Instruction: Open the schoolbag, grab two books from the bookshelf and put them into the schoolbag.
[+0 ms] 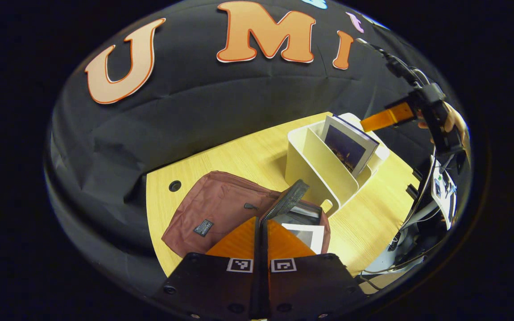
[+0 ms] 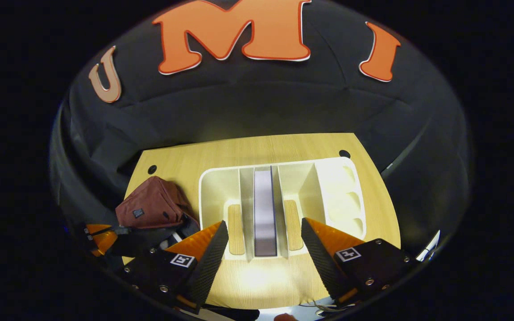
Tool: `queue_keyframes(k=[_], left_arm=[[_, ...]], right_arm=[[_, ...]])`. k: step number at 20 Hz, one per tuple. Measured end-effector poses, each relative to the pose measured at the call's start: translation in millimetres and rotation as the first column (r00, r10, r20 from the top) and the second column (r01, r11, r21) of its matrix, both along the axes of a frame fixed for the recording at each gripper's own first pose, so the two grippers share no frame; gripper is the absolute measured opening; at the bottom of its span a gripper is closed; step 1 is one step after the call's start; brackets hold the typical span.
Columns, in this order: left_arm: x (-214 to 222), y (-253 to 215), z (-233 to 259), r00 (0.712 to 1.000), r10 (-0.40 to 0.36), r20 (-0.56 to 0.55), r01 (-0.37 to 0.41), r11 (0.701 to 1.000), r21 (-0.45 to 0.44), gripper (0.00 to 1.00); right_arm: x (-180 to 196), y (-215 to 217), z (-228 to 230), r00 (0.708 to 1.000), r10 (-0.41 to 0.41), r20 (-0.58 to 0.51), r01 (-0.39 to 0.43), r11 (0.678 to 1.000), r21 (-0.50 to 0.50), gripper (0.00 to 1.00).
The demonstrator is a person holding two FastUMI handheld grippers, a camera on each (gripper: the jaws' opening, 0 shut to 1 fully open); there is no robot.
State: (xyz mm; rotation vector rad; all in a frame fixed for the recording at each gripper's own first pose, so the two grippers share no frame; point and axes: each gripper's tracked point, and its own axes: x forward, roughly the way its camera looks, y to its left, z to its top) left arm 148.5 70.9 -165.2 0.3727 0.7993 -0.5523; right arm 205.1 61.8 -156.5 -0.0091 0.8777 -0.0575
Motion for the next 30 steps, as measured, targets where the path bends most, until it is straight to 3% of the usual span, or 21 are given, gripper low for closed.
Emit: queue_keyframes(k=[7,8,9,10,11,13,14,21,30], left_arm=[[10,9,-6,0.999,0.039,-0.007,-0.039,0.999,0.022,0.01],[11,10,-7,0.999,0.044,-0.008,-0.044,0.999,0.024,0.01],[11,12,-8,0.999,0.05,-0.011,-0.049,0.998,0.026,0.01],[12,12,-8,0.998,0.053,-0.014,-0.053,0.998,0.026,0.01],[12,12,-9,0.998,0.057,-0.017,-0.056,0.998,0.026,0.0],[12,11,-10,0.998,0.059,-0.021,-0.058,0.998,0.028,0.01],[12,10,-10,0.998,0.059,-0.021,-0.058,0.998,0.028,0.0],[11,10,-10,0.998,0.058,-0.027,-0.057,0.998,0.03,0.01],[6,5,-7,0.999,0.027,-0.024,-0.026,0.999,0.021,0.0]], right_arm=[[41,3,-55,0.988,-0.006,-0.154,0.008,1.0,0.007,0.98],[42,6,-60,0.985,-0.003,-0.173,0.004,1.0,0.004,0.82],[43,6,-65,0.982,-0.006,-0.19,0.005,1.0,-0.006,0.91],[44,3,-69,0.98,-0.007,-0.2,0.003,1.0,-0.024,0.86],[44,2,-71,0.978,-0.007,-0.207,0.0,1.0,-0.031,0.7],[42,1,-73,0.975,-0.016,-0.222,0.009,0.999,-0.031,0.58],[41,0,-72,0.974,-0.018,-0.224,0.012,1.0,-0.028,0.39],[35,5,-46,0.978,-0.026,-0.206,0.03,0.999,0.016,0.35],[8,6,100,1.0,0.01,0.021,-0.009,1.0,-0.021,0.33]])
